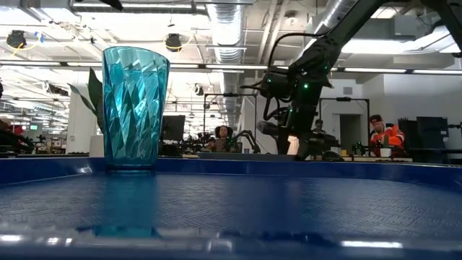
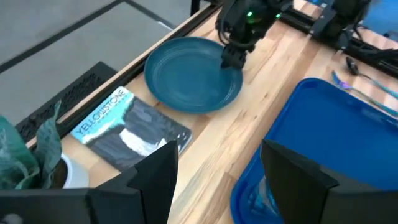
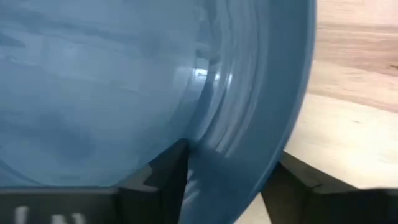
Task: Pick and place plate/cup/fork/spoon on tray
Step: Put the blue plate on the blue serving tray to the bottom of the blue glass
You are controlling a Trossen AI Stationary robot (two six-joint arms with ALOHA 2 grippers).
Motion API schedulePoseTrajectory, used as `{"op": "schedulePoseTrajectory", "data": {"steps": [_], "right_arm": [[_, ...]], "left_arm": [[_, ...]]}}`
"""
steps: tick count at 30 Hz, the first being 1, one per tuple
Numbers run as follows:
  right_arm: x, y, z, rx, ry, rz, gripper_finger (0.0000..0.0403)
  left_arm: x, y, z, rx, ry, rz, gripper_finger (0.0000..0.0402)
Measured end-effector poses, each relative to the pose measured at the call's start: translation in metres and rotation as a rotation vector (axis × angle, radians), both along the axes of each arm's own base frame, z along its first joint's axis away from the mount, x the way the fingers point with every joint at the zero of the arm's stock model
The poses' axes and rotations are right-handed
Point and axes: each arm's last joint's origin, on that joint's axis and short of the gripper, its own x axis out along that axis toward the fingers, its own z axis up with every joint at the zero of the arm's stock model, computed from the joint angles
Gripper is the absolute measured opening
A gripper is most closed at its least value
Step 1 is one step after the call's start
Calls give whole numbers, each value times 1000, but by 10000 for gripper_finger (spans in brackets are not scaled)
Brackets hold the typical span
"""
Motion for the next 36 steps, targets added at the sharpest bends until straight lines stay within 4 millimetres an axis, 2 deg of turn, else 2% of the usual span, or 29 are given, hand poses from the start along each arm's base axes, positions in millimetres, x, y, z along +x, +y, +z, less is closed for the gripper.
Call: {"op": "schedulePoseTrajectory", "data": {"steps": [9,12,19,24,36], "right_arm": [[-4,-11,1,-7,-18,-35,48],[-4,-13,3,-11,-26,-44,14],[-9,-19,4,19,-42,-46,11],[-16,-26,14,36,-76,-45,6],[-46,-42,68,-46,-189,-102,5]], "left_arm": [[-6,0,-15,-34,5,43,215],[-8,1,-15,-32,-5,58,215],[-9,1,-14,-21,-8,69,215],[-9,1,-14,-19,-8,72,215],[-9,1,-14,-16,-7,74,215]]}}
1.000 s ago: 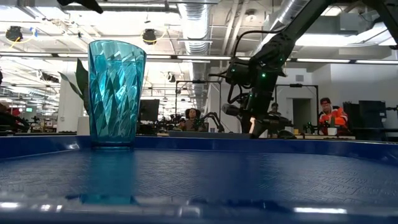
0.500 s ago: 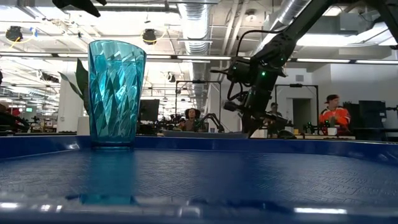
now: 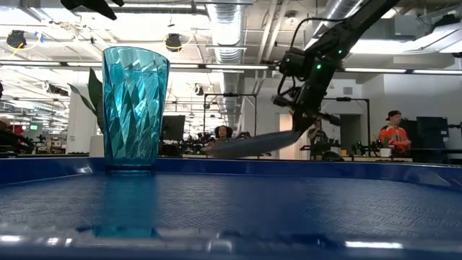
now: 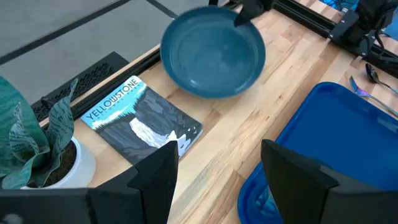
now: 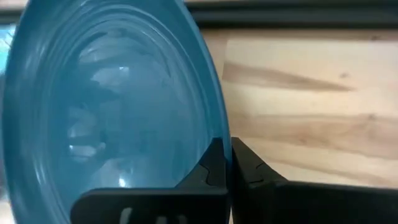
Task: Pick and place plate/cup/fork/spoon on tray
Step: Put the blue plate on the blue serving tray to the bottom of the blue glass
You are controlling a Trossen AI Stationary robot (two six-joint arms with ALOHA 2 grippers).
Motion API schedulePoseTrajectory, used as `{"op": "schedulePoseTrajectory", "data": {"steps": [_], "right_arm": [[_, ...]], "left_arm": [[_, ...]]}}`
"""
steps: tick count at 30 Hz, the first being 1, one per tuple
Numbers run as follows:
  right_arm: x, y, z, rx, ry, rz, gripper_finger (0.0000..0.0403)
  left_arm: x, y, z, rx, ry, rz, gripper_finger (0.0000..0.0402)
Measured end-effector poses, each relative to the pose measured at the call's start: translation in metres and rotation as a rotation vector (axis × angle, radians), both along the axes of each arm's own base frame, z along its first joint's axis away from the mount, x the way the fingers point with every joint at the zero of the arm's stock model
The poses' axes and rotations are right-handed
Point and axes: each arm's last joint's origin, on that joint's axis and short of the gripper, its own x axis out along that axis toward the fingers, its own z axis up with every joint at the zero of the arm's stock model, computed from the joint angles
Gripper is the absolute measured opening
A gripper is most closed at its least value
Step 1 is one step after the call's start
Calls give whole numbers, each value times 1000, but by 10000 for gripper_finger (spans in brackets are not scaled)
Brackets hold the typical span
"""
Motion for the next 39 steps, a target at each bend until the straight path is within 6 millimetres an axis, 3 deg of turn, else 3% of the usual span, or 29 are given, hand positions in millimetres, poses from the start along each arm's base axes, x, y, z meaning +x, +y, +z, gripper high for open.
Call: {"op": "schedulePoseTrajectory", "data": {"steps": [16,29,39], "right_arm": [[-53,7,84,-133,-212,-40,5],[-75,49,137,-232,-399,62,5],[-78,94,161,-269,-506,212,5]], "left_arm": [[0,0,0,-7,-5,9,215],[0,0,0,-19,-7,5,215],[0,0,0,-19,-7,5,215]]}}
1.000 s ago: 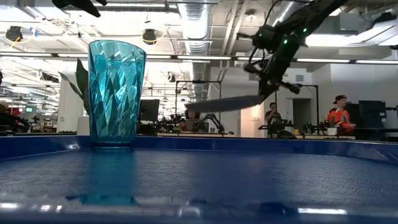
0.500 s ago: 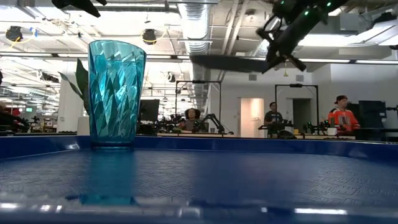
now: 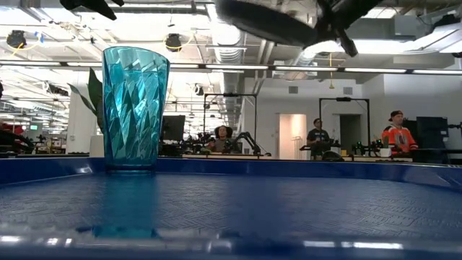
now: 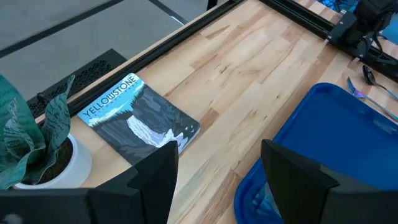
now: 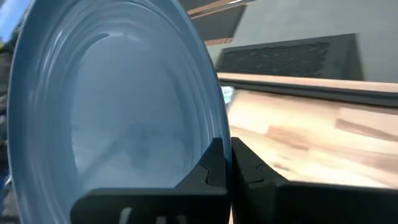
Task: Pick and place plate/cup/fork/spoon on tray
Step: Put the blue plate on the blue serving tray to the bottom of the blue glass
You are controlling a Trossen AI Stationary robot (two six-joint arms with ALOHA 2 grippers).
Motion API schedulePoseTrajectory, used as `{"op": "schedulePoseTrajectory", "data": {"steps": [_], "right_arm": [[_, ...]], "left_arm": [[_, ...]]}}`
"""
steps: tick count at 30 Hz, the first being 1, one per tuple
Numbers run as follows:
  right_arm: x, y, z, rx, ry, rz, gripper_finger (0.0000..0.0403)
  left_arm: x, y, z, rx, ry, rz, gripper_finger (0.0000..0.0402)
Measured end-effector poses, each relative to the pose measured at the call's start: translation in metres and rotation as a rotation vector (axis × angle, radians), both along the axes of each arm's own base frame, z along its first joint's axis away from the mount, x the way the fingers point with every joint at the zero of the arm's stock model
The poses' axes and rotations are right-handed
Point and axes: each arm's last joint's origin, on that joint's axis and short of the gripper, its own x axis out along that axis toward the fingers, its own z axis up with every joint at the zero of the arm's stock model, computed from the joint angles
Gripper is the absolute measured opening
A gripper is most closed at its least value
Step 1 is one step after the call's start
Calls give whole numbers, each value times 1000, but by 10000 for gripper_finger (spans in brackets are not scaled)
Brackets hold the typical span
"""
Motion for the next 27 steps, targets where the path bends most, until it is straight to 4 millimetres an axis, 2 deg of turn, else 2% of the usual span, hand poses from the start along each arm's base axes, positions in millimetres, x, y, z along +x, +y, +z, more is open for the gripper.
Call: {"op": "schedulePoseTrajectory", "data": {"steps": [6,13,27], "right_arm": [[7,26,4,-4,-22,111,6],[20,60,-1,1,29,252,6],[21,131,-12,33,130,337,13]], "left_arm": [[0,0,0,0,0,0,215],[0,0,0,0,0,0,215],[0,0,0,-5,-3,4,215]]}}
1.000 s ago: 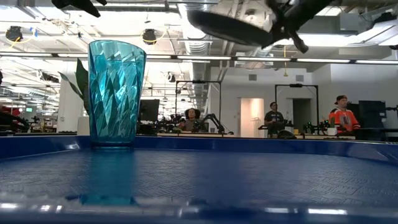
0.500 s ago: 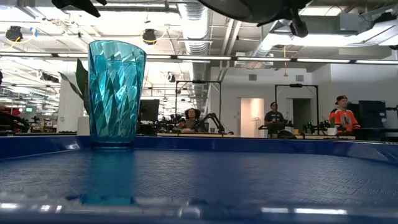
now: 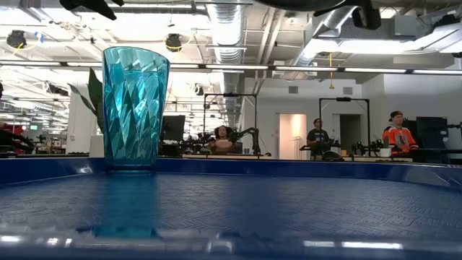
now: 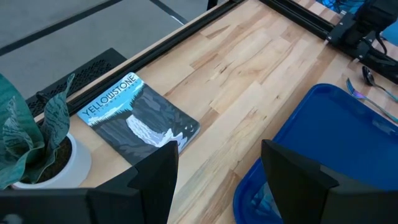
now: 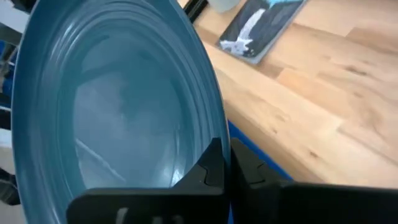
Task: Pick and place plate/cup/fork/spoon on tray
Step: Put the blue plate on the blue serving tray to the bottom of the blue glass
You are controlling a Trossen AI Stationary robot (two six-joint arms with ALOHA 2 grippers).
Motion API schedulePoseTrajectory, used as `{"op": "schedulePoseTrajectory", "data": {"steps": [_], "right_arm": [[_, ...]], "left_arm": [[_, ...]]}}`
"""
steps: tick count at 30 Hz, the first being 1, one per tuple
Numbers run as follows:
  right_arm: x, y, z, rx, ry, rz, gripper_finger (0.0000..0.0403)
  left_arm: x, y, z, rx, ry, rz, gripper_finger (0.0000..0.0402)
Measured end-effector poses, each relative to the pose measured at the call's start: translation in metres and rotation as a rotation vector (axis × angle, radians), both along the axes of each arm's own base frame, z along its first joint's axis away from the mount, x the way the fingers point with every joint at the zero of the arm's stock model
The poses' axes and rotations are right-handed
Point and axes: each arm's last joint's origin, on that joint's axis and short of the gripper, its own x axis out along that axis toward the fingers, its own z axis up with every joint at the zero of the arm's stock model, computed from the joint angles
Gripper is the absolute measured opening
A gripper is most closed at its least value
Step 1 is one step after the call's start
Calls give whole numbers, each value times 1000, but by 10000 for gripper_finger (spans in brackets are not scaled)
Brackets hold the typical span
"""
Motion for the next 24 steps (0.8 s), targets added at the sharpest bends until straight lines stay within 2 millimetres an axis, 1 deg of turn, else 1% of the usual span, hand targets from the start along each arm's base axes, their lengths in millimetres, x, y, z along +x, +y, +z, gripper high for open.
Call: {"op": "schedulePoseTrajectory", "data": {"steps": [4,12,18,24], "right_arm": [[1,17,-7,21,48,4,13],[17,50,-29,68,144,46,15],[31,70,-51,76,234,63,14],[42,84,-72,77,317,63,18]], "left_arm": [[0,0,0,0,-1,0,215],[0,0,0,0,0,0,215],[0,0,0,0,0,0,215],[0,0,0,0,0,0,215]]}}
